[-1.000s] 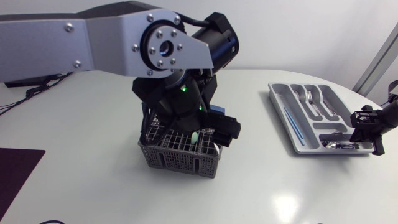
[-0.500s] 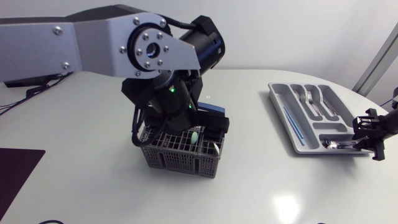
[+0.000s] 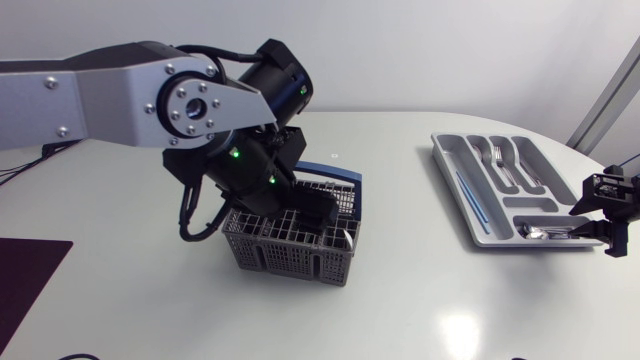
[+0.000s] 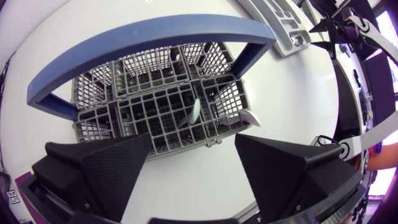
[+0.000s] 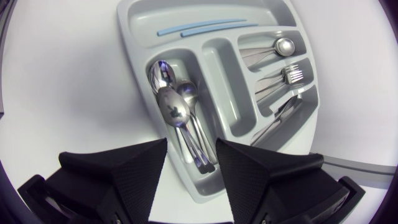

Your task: Unload the cutlery basket into the drawer organizer.

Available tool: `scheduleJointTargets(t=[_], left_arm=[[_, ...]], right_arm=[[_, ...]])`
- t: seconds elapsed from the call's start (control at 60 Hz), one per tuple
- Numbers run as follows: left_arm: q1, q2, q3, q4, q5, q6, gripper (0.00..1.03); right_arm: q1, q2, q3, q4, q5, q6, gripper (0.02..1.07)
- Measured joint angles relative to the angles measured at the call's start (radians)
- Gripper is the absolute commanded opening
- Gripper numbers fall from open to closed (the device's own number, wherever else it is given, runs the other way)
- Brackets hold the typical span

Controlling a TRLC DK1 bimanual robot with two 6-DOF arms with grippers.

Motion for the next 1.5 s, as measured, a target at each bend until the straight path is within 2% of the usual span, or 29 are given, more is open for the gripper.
scheduleJointTargets(t=[0.167, 0.333, 0.483, 0.683, 0.983, 1.1, 1.167, 1.317, 1.5], left_arm=[[0.036, -0.001, -0.026, 0.027, 0.019, 0.053, 0.93], [0.037, -0.008, -0.055, 0.050, 0.024, 0.077, 0.93], [0.035, -0.081, -0.130, 0.161, 0.024, 0.074, 0.93], [0.010, -0.163, -0.226, 0.264, 0.023, 0.050, 0.91], [0.002, -0.240, -0.286, 0.308, 0.023, 0.047, 0.91], [0.002, -0.248, -0.316, 0.349, 0.023, 0.047, 0.91], [0.004, -0.248, -0.336, 0.379, 0.023, 0.047, 0.86], [0.014, -0.248, -0.374, 0.445, 0.023, 0.055, 0.81], [0.029, -0.237, -0.375, 0.476, 0.023, 0.086, 0.81]], right_arm=[[0.022, -0.063, -0.021, -0.098, -0.080, 0.064, 0.65], [0.063, -0.135, -0.033, -0.205, -0.140, 0.143, 0.65], [0.101, -0.186, -0.054, -0.240, -0.193, 0.221, 0.65], [0.167, -0.270, -0.145, -0.266, -0.241, 0.313, 0.65], [0.318, -0.432, -0.266, -0.319, -0.319, 0.506, 0.65], [0.380, -0.492, -0.297, -0.323, -0.327, 0.571, 0.65], [0.414, -0.517, -0.302, -0.323, -0.328, 0.606, 0.65], [0.486, -0.558, -0.312, -0.321, -0.338, 0.674, 0.65], [0.562, -0.566, -0.341, -0.298, -0.341, 0.749, 0.65]])
